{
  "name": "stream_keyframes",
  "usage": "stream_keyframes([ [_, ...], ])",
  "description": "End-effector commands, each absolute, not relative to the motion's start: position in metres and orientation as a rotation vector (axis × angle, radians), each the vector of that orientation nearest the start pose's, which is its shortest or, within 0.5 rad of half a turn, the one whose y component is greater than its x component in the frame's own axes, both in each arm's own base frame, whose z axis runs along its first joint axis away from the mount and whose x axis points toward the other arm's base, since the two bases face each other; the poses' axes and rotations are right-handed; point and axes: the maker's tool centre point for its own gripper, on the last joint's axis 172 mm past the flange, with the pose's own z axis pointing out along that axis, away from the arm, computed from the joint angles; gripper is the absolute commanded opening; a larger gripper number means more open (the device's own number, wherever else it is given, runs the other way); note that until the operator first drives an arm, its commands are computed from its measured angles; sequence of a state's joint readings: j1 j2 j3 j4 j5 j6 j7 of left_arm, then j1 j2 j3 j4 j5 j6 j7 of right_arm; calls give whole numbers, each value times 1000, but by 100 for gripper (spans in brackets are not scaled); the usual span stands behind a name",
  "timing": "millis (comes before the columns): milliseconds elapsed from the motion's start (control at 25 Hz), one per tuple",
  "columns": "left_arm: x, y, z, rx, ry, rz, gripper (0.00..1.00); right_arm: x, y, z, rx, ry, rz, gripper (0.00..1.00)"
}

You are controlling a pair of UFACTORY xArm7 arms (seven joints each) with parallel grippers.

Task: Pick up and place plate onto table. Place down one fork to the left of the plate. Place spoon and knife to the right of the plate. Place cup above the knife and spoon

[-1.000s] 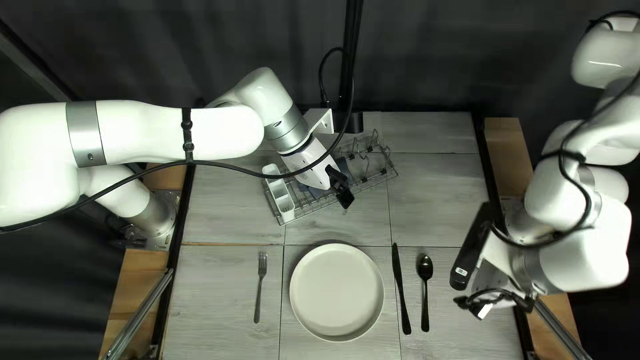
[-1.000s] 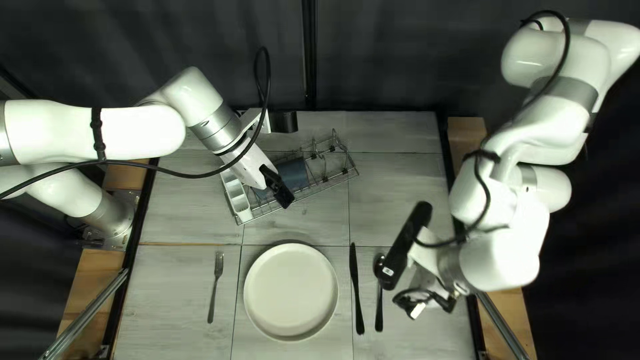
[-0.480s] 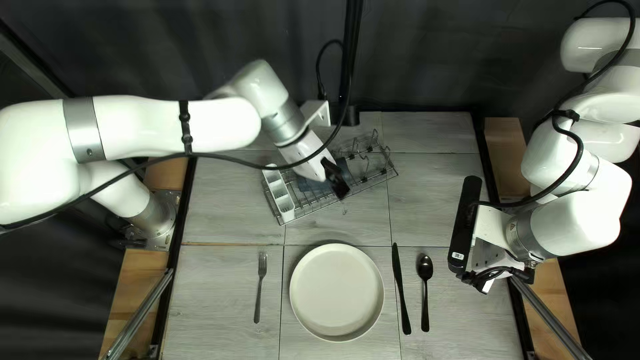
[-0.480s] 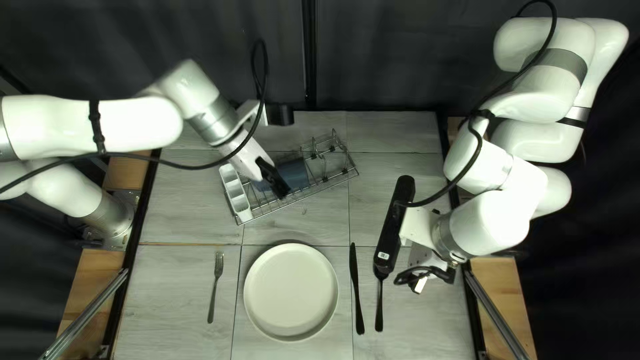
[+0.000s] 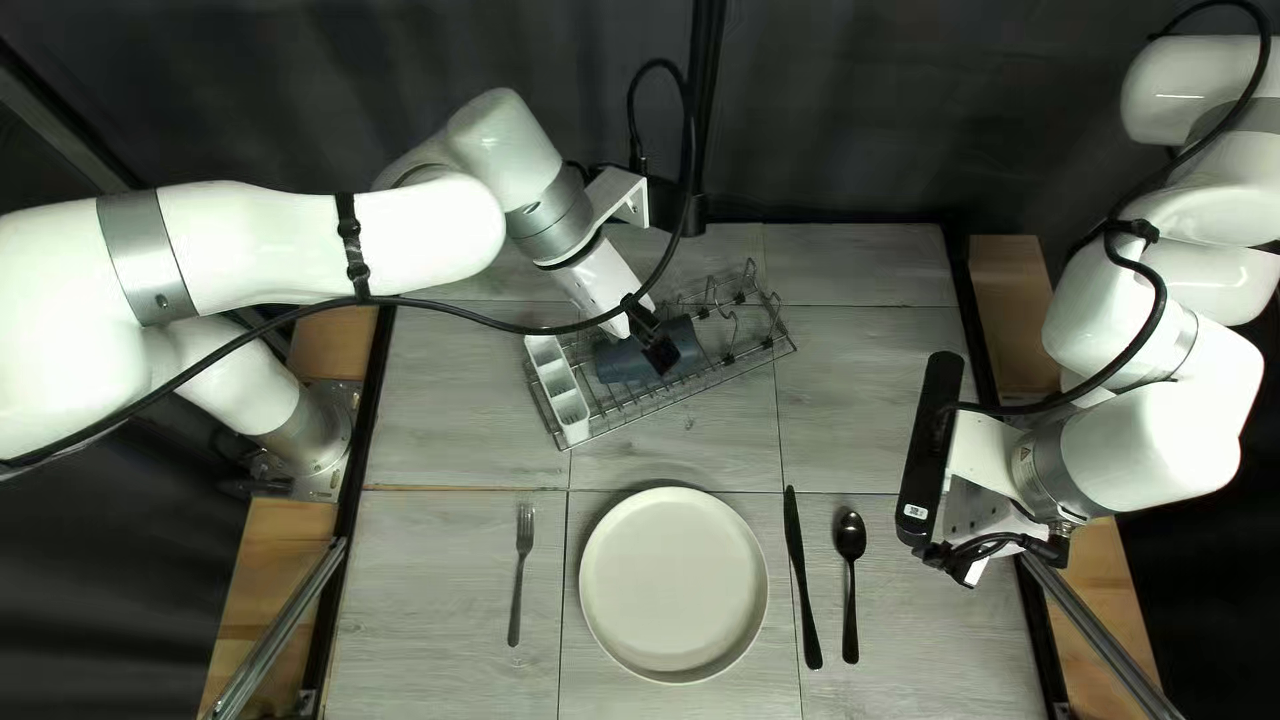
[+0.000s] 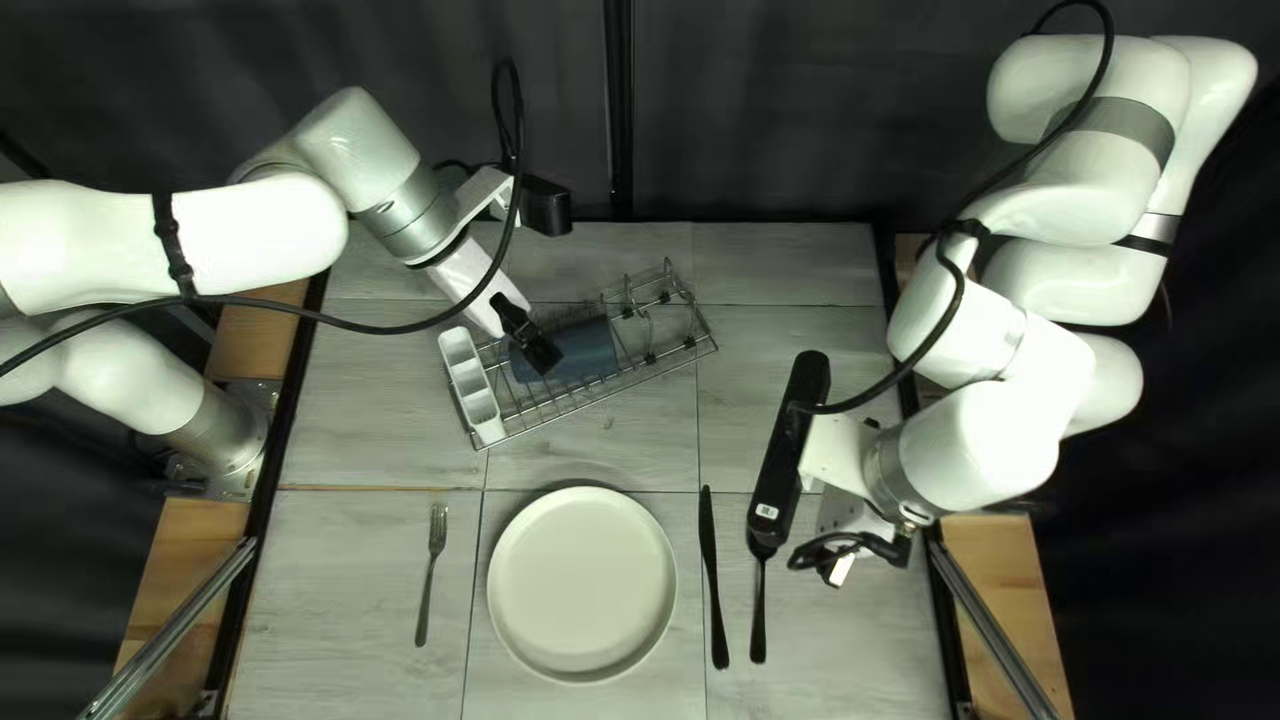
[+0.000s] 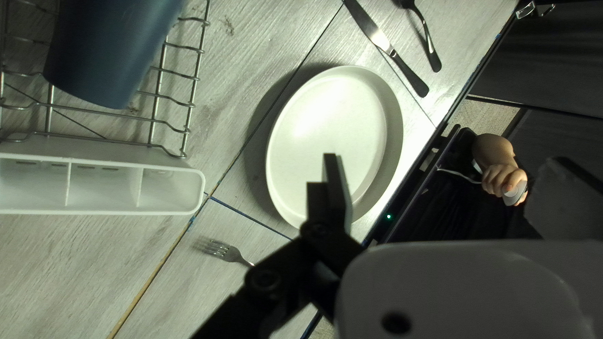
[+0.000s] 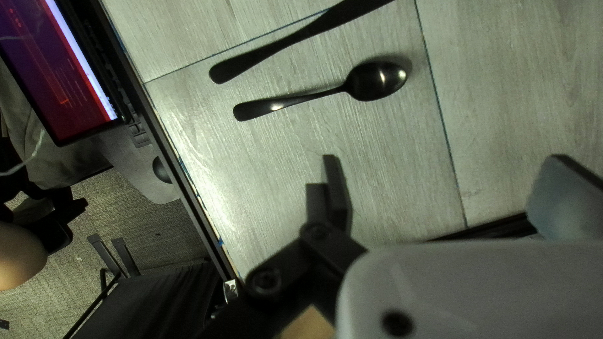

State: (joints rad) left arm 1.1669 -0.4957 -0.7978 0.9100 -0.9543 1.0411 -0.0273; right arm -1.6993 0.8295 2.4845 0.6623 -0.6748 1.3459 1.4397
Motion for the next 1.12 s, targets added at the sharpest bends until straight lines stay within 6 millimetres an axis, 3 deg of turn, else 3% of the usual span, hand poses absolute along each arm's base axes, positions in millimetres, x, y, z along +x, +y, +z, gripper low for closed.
stream_keyframes([
  [40, 490, 26, 306, -3257, -1390, -675, 100, 299, 149, 244, -3093, 545, -318, 100],
  [160, 490, 26, 306, -3257, -1390, -675, 100, 299, 149, 244, -3093, 545, -318, 100],
  [280, 482, 44, 320, -3117, -1206, -601, 100, 299, 149, 244, -3093, 545, -318, 100],
  [440, 471, 60, 309, -2993, -1058, -524, 100, 299, 149, 244, -3093, 545, -318, 100],
  [560, 467, 69, 287, -2926, -997, -448, 100, 299, 149, 244, -3093, 545, -318, 100],
  [680, 469, 83, 247, -2891, -943, -336, 100, 299, 149, 244, -3093, 545, -318, 100],
  [840, 478, 86, 213, -2873, -894, -250, 100, 299, 149, 244, -3093, 545, -318, 100],
  [920, 481, 90, 186, -2849, -879, -208, 100, 299, 149, 244, -3093, 545, -318, 100],
  [1120, 482, 99, 157, -2857, -833, -154, 100, 299, 149, 244, -3093, 545, -318, 100],
])
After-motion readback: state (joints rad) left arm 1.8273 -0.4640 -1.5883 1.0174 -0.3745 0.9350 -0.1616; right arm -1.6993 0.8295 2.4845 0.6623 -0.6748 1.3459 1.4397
